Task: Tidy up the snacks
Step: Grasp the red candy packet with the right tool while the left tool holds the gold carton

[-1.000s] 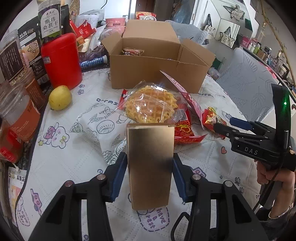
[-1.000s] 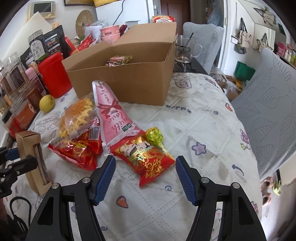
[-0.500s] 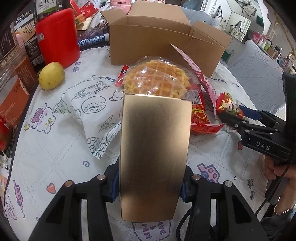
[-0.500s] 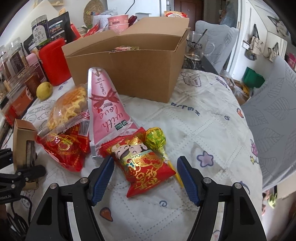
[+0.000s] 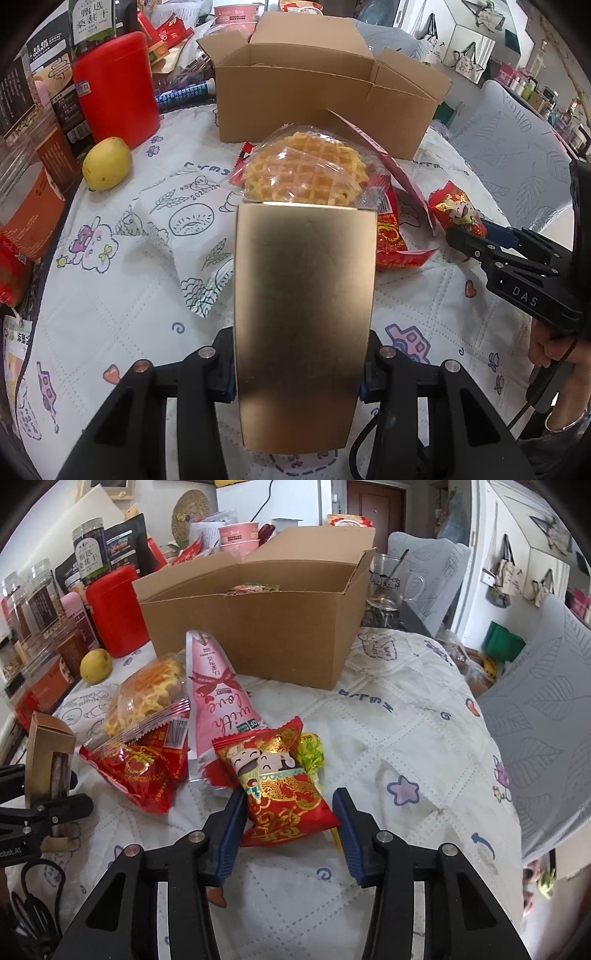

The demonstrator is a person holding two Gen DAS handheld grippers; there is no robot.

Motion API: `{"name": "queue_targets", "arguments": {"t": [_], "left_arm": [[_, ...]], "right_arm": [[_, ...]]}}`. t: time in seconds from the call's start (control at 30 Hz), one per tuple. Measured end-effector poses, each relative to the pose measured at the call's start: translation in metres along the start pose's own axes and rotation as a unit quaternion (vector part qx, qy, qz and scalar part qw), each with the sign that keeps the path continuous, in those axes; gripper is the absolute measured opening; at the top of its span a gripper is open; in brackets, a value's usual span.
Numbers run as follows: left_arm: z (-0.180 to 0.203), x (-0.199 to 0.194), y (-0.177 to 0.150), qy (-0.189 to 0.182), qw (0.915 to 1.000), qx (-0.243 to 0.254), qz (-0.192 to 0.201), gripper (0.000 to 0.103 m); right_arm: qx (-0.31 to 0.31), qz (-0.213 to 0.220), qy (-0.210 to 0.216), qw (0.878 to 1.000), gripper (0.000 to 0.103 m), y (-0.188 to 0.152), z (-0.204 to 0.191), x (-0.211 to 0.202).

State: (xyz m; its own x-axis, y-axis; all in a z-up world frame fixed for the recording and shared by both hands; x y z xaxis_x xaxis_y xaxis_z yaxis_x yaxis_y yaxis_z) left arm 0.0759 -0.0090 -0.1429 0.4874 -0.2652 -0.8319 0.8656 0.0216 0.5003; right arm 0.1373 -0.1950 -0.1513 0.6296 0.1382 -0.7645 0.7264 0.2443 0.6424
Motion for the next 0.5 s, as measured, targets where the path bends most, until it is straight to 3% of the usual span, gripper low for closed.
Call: {"name": "queue_targets", "arguments": {"t": [0.5], "left_arm": [[0.011,-0.016,-0.029,-0.022,0.9988,0.025,-0.035,0.044]], "right_arm": [[0.013,-0.025,0.030,0.999,0.047,-0.045,-0.020,-0.051]]}}
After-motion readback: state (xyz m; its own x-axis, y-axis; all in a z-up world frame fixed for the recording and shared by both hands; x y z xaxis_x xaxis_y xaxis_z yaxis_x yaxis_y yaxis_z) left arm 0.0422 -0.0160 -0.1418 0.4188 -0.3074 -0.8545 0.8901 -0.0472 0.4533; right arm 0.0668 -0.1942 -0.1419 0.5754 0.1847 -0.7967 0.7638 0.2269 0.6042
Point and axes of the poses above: each gripper's, at about its wrist camera, not at the fingertips, and x roughly the way its jaws point, z to its right, y to its top, the point moved 4 cm from there along x, roughly the way its jaws point, and after that the axes turned 8 degrees about -y, right-handed, at the moved point
